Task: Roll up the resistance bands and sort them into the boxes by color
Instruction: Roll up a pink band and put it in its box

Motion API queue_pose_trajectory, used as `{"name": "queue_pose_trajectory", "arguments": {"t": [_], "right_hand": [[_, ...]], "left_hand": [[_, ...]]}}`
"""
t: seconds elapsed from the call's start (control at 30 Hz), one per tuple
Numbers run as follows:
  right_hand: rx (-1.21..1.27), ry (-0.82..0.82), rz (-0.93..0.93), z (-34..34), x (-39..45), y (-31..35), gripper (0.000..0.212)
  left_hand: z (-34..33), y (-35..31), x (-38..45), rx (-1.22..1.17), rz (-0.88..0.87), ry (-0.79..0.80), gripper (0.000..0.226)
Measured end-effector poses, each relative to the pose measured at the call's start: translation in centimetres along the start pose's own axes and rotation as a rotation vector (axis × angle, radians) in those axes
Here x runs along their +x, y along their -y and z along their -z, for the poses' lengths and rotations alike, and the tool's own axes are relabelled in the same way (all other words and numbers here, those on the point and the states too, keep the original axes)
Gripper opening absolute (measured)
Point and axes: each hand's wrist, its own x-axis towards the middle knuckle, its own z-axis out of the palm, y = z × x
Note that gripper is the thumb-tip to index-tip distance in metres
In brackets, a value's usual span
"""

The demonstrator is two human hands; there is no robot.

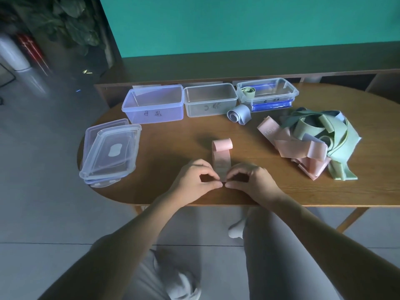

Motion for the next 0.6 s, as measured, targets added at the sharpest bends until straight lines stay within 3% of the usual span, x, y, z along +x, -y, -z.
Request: {"name": "queue_pose_trajectory", "arguments": {"t": [0.27, 0.6], "right_hand": [[-0.067, -0.045, 0.004, -0.6, 0.3, -0.3, 0.011], [-0.09, -0.081, -0.077, -0.7, 0.4, -0.3, 0.01]], "left_hand": [[-0.8, 0.6, 0.5, 0.063, -0.041, -0.052, 0.009], [-1.2, 0.9, 0.5, 0.169, -0.095, -0.142, 0.02]]}}
